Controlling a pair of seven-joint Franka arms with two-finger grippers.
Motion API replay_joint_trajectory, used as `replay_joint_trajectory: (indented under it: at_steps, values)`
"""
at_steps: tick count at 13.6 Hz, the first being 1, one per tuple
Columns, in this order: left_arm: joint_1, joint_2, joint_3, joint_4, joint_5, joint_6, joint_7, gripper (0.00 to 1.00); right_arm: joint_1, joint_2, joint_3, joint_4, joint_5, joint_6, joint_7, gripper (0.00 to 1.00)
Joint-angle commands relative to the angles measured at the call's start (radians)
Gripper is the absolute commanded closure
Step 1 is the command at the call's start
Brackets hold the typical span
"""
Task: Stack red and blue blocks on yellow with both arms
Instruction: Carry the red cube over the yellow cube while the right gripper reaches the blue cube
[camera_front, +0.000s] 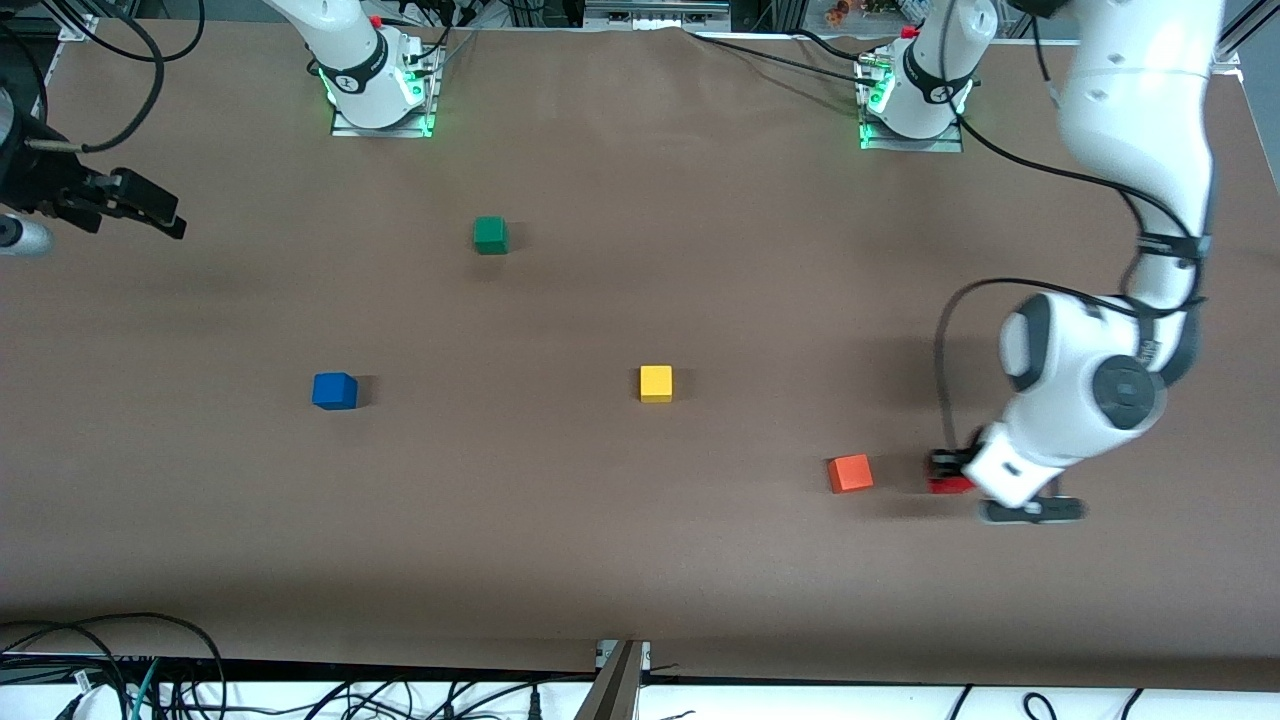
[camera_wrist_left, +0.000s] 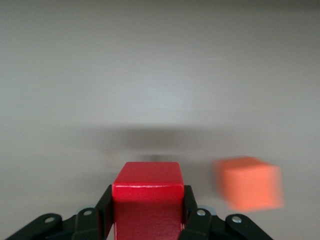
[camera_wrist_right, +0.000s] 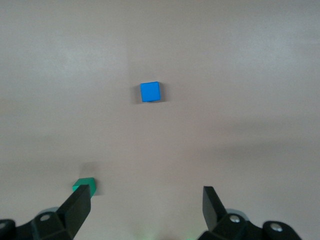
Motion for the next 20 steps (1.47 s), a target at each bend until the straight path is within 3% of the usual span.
replay_joint_trajectory:
  at_steps: [1,6,14,17,20]
  values:
    - [-0.163,0.004,0.021,0.092,-0.006,-0.098,-0.192,1.0,-0.005,0.079,-0.005,0.028,-0.007,0.013,-0.004,0.01]
    - [-0.365,0.062,0.023,0.155,-0.012,-0.087,-0.423,1.0,-0.011,0.248,-0.007,0.029,0.002,0.043,-0.079,0.0]
    - [-0.498,0.133,0.024,0.227,-0.013,-0.086,-0.521,1.0,0.024,0.563,0.008,0.02,0.099,0.448,-0.078,0.0]
    - [-0.537,0.165,0.029,0.246,-0.009,-0.086,-0.558,1.0,0.041,0.627,0.015,0.014,0.1,0.526,-0.079,0.0]
    - [-0.552,0.183,0.029,0.247,-0.009,-0.086,-0.565,1.0,0.041,0.63,0.015,-0.024,0.1,0.537,-0.133,0.0]
